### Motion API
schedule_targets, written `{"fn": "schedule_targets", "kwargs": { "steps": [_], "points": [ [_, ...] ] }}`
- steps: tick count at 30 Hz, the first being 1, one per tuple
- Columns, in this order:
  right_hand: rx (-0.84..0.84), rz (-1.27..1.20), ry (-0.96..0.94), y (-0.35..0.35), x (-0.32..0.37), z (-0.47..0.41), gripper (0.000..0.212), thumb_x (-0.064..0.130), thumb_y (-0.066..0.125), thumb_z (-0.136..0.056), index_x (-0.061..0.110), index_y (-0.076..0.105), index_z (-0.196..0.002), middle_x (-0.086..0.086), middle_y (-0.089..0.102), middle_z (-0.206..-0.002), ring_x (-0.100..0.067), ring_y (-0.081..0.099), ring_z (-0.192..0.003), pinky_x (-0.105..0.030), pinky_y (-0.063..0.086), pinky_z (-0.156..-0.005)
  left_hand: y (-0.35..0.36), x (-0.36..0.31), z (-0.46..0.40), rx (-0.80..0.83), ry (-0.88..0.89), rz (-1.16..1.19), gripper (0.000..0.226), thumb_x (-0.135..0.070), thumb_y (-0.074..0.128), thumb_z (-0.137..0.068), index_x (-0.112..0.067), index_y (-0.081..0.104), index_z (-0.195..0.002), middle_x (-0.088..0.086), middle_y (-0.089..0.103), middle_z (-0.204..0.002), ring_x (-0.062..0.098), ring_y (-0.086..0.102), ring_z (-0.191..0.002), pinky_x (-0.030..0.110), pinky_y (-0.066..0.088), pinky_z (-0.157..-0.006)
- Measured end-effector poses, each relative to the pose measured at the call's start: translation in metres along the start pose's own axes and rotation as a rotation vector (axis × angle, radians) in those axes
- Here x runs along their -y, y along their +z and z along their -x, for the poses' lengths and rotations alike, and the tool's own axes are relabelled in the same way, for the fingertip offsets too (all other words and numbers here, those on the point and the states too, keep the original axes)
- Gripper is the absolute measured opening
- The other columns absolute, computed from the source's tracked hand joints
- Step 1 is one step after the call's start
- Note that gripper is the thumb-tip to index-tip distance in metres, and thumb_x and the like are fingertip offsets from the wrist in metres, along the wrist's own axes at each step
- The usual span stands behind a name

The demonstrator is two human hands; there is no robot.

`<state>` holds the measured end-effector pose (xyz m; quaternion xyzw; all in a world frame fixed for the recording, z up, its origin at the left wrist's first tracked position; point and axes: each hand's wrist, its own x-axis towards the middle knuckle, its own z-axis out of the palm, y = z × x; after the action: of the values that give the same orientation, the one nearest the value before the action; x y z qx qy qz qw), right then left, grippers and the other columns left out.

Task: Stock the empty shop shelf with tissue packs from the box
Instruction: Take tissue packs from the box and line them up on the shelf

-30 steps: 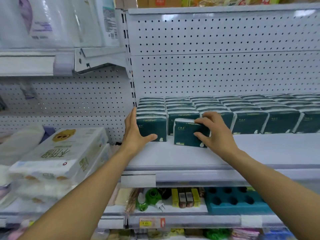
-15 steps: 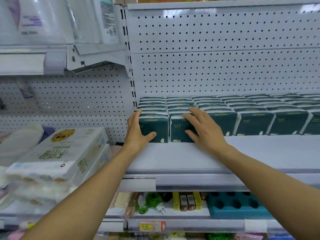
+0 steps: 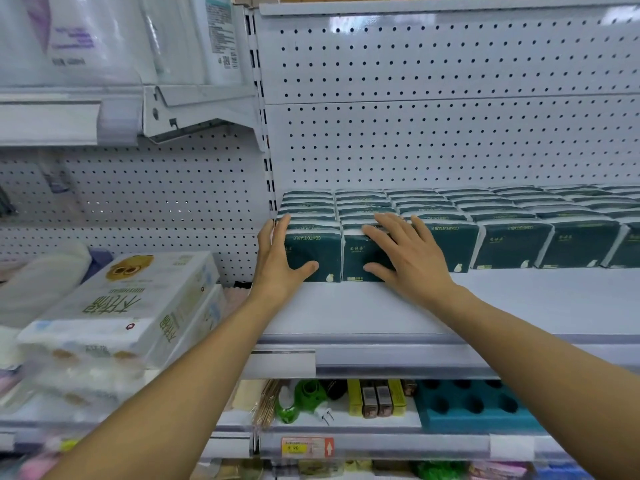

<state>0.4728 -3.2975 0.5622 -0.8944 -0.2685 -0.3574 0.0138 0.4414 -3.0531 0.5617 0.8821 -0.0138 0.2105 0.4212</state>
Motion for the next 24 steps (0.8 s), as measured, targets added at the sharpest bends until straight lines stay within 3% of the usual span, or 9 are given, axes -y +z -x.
{"fn": "schedule_targets", "kwargs": {
  "steps": [3, 5, 8, 12, 19, 21, 24],
  "points": [
    [-0.005, -0.017, 0.079, -0.012, 0.01, 0.003, 0.062, 0.057, 0.038, -0.092, 0.021, 0.045, -0.141, -0.008, 0.042, -0.15, -0.028, 0.036, -0.14, -0.055, 0.024, -0.115, -0.008, -0.002, 0.006, -0.039, 0.034, -0.199, 0.098, -0.039, 0.076, -0.082, -0.034, 0.01, -0.155, -0.003, -0.004, -0.164, 0.017, 0.0, -0.15, 0.042, 0.017, -0.121],
    [-0.033, -0.046, 0.11, -0.022, 0.02, 0.009, 0.061, 0.056, 0.034, -0.094, 0.022, 0.043, -0.143, -0.007, 0.04, -0.151, -0.027, 0.034, -0.141, -0.054, 0.022, -0.116, -0.014, -0.007, 0.018, -0.069, 0.115, -0.318, 0.094, -0.047, 0.069, -0.085, -0.03, 0.009, -0.156, 0.0, 0.0, -0.164, 0.018, -0.002, -0.151, 0.044, 0.011, -0.122],
    [-0.104, -0.073, 0.113, -0.039, 0.039, 0.024, 0.056, 0.051, 0.037, -0.095, 0.019, 0.047, -0.14, -0.005, 0.046, -0.145, -0.026, 0.045, -0.132, -0.052, 0.025, -0.114, -0.025, -0.013, 0.048, -0.104, 0.273, -0.466, 0.082, -0.054, 0.057, -0.091, -0.026, 0.016, -0.156, 0.001, 0.017, -0.163, 0.02, 0.01, -0.15, 0.048, 0.011, -0.122],
    [-0.173, -0.134, 0.097, -0.061, 0.076, 0.055, 0.05, 0.044, 0.045, -0.096, 0.016, 0.051, -0.136, -0.004, 0.052, -0.139, -0.023, 0.049, -0.124, -0.048, 0.035, -0.107, -0.04, -0.011, 0.098, -0.133, 0.414, -0.615, 0.067, -0.06, 0.041, -0.091, -0.023, 0.041, -0.147, 0.001, 0.044, -0.15, 0.021, 0.038, -0.14, 0.054, 0.018, -0.118],
    [-0.119, -0.207, -0.004, -0.075, 0.162, 0.135, 0.042, 0.038, 0.053, -0.094, 0.015, 0.055, -0.129, -0.006, 0.061, -0.125, -0.027, 0.056, -0.108, -0.039, 0.044, -0.077, -0.066, 0.029, 0.218, -0.203, 0.484, -0.614, 0.052, -0.049, 0.056, -0.092, -0.015, 0.058, -0.132, 0.003, 0.064, -0.122, 0.023, 0.057, -0.115, 0.049, 0.04, -0.104],
    [-0.024, -0.21, -0.044, -0.07, 0.188, 0.157, 0.043, 0.04, 0.051, -0.095, 0.016, 0.056, -0.129, -0.005, 0.061, -0.123, -0.026, 0.057, -0.105, -0.038, 0.043, -0.074, -0.073, 0.052, 0.25, -0.195, 0.477, -0.623, 0.048, -0.046, 0.062, -0.089, -0.016, 0.062, -0.127, 0.002, 0.066, -0.117, 0.021, 0.056, -0.111, 0.043, 0.044, -0.096],
    [0.162, -0.231, -0.066, -0.051, 0.225, 0.184, 0.046, 0.045, 0.045, -0.093, 0.018, 0.055, -0.128, -0.004, 0.059, -0.123, -0.027, 0.058, -0.104, -0.038, 0.045, -0.076, -0.082, 0.089, 0.288, -0.112, 0.372, -0.669, 0.045, -0.048, 0.055, -0.09, -0.018, 0.064, -0.122, 0.001, 0.067, -0.111, 0.021, 0.057, -0.104, 0.036, 0.041, -0.087]
  ]
}}
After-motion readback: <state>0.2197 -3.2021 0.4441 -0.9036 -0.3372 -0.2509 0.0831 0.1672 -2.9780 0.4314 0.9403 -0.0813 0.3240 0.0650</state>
